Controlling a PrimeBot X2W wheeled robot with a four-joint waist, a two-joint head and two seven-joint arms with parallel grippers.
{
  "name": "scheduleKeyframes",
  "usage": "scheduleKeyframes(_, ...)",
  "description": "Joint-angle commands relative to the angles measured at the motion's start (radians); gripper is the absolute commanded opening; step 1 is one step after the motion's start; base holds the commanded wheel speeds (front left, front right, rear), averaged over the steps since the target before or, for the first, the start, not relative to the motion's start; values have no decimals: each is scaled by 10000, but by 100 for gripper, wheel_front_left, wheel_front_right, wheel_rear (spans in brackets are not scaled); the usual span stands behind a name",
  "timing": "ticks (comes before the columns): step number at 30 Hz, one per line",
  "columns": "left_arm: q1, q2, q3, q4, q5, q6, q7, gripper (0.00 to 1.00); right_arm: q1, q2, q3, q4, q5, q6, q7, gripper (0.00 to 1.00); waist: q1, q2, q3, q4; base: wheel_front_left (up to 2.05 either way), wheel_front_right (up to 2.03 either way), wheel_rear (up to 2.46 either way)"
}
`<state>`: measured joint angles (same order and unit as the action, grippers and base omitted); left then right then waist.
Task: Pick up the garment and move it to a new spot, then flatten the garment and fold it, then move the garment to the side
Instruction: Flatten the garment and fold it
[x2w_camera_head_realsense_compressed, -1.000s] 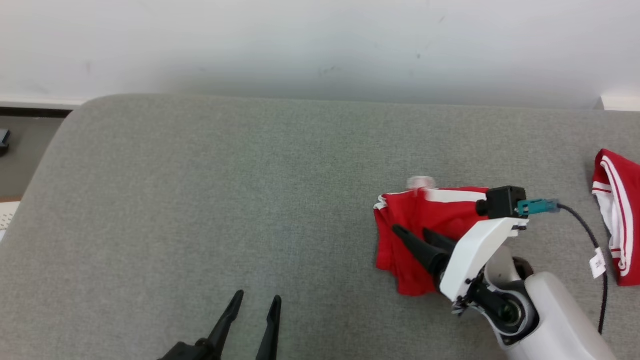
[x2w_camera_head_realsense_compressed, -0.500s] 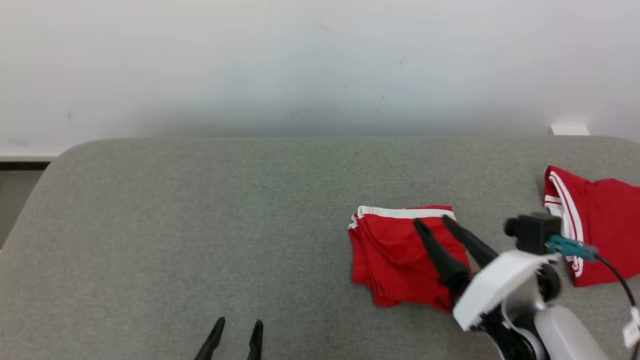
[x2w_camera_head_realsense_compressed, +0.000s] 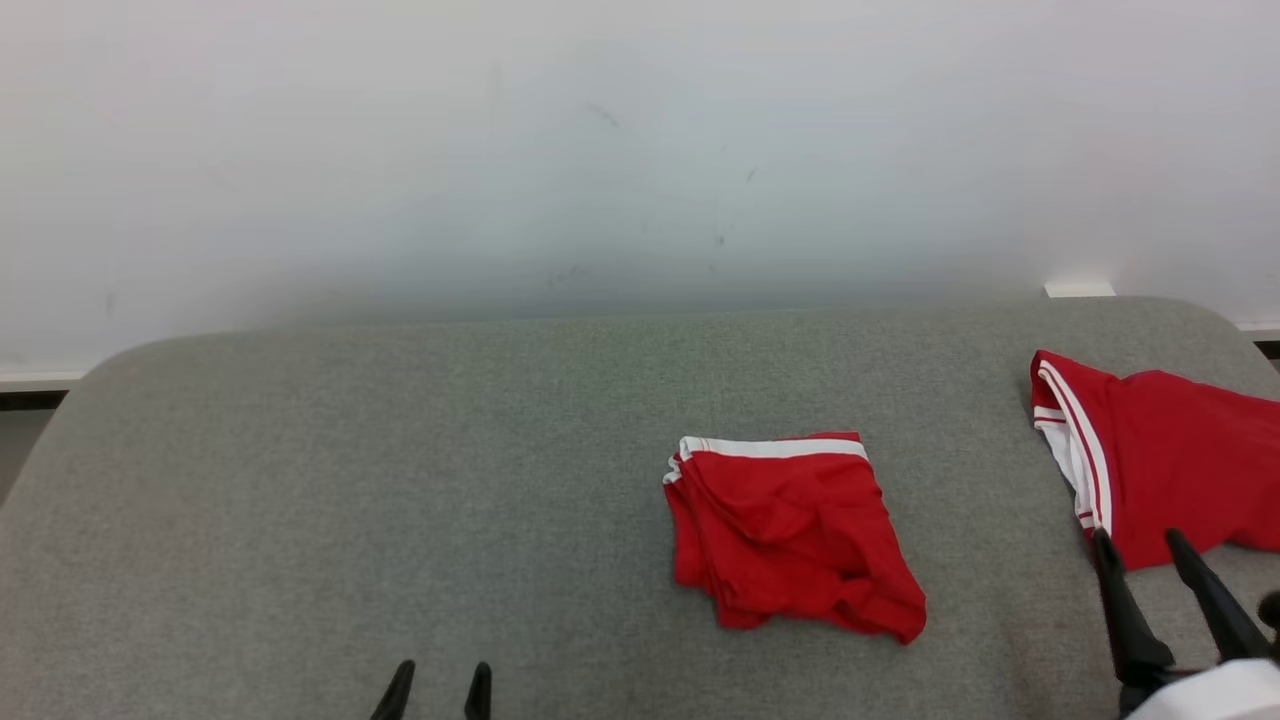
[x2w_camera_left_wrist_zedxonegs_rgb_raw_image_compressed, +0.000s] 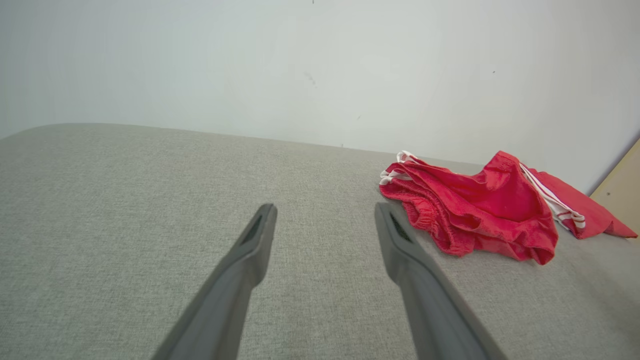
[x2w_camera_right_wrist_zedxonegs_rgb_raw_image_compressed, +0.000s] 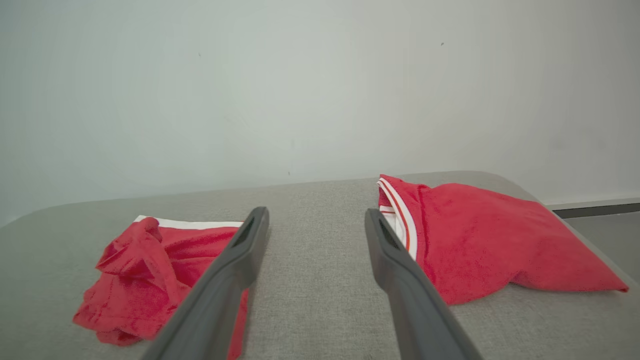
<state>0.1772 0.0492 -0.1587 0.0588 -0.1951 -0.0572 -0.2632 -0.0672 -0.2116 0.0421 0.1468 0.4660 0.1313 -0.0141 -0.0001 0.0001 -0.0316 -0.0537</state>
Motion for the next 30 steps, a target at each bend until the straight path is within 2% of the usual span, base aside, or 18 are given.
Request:
scheduleKeyframes(1,155,32,83,-13,6,39,-15,100,254,-101,-148,222,-248,-15,-280,100,1,-1,-36,-24,0,0,0)
scheduleKeyframes(9,187,31,98,-74,-5,44,-15,100,99,-215,-151,1308,-160,-15,-969,100,1,-1,2,59,0,0,0)
scheduleKeyframes(10,154,32,107,-90,14,40,-15,100,-48,-278,-46,1345,-146,-15,-955,72,1,-1,33,86,0,0,0)
scheduleKeyframes(11,116,32,123,-92,46,29,-15,100,-191,-359,81,1366,-139,-15,-894,23,1,-1,74,117,0,0,0)
scheduleKeyframes(12,76,32,137,-93,82,17,-15,100,-360,-426,245,1392,-112,-15,-842,0,1,-1,122,150,0,0,0)
scheduleKeyframes(17,-122,32,250,-46,225,-30,-15,100,-1542,-854,1396,1813,-238,-16,-460,0,1,-1,392,386,0,0,0)
scheduleKeyframes(24,-463,31,337,-2,125,-92,-15,100,-3236,-832,3223,3474,93,-18,30,0,1,-1,898,967,0,0,0)
scheduleKeyframes(30,-619,32,250,64,-50,-41,-15,100,-3938,-589,4511,4766,618,-18,-94,0,1,-1,1040,1362,0,0,0)
